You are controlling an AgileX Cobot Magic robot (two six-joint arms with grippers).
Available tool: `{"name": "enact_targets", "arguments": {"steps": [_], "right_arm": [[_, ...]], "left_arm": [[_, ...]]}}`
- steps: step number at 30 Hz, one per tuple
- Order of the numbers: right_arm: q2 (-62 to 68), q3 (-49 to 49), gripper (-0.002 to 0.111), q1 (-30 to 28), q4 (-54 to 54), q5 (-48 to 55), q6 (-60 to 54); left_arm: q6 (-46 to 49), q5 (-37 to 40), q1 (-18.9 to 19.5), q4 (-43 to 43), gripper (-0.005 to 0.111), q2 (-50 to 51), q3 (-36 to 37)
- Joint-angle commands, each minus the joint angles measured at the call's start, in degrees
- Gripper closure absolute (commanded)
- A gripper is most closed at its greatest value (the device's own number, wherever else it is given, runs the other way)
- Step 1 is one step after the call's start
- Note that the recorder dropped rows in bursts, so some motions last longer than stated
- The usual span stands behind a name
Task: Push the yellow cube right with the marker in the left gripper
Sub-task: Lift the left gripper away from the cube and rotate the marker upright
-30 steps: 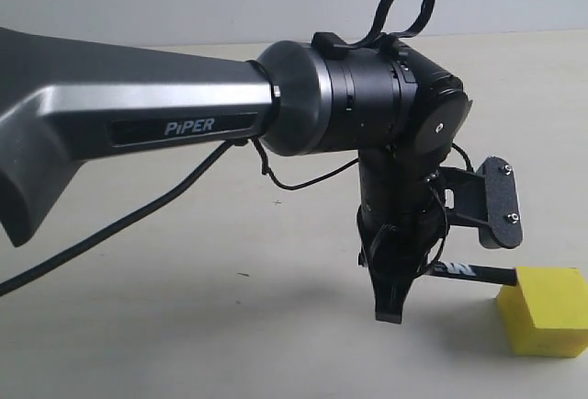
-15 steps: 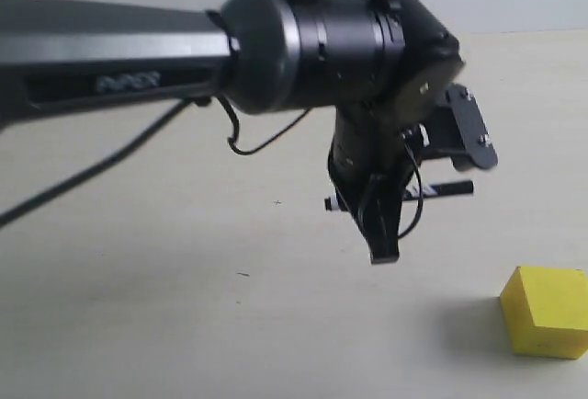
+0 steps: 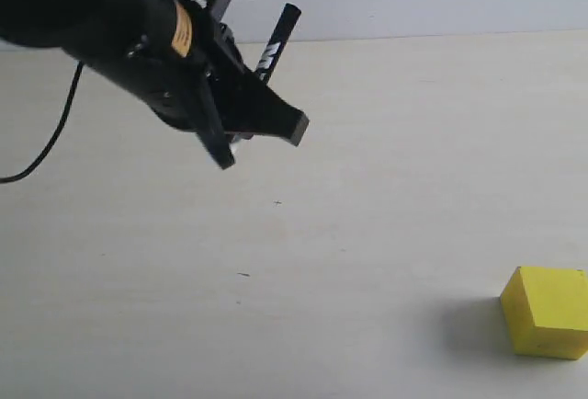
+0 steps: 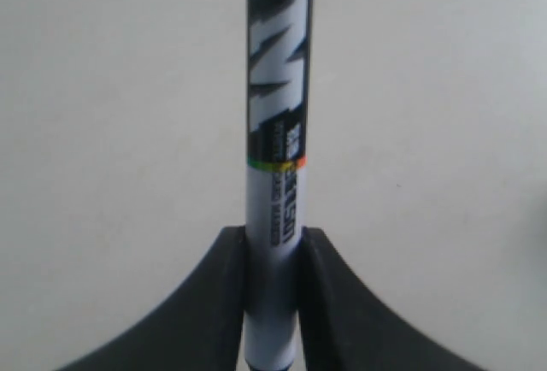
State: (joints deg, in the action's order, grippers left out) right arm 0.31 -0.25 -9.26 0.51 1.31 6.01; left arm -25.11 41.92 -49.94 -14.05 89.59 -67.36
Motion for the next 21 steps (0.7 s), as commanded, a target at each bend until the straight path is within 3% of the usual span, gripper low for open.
{"name": "enact_targets", "arguments": {"steps": [1,5,7,21], "right_arm": [[-0.3,0.3,0.108,-0.4,-0.1,-0.1,-0.1],[-0.3,0.3,0.108,-0.4,-0.1,-0.1,-0.1],[-0.3,0.3,0.108,-0.4,-0.1,-0.1,-0.1],[-0.3,0.3,0.108,-0.4,-0.1,-0.1,-0.1]], "left_arm": [[-6.3,-0.1,-0.6,4.4,0.107,-2.2,3.4],[-18.6,-2.2,0.3,5.5,0.107,0.3,3.6],[-20.5,-2.0,0.3,5.7,0.107,2.9,2.9],[-19.3,5.7,2.9,14.8,0.107,22.2,-7.5]]}}
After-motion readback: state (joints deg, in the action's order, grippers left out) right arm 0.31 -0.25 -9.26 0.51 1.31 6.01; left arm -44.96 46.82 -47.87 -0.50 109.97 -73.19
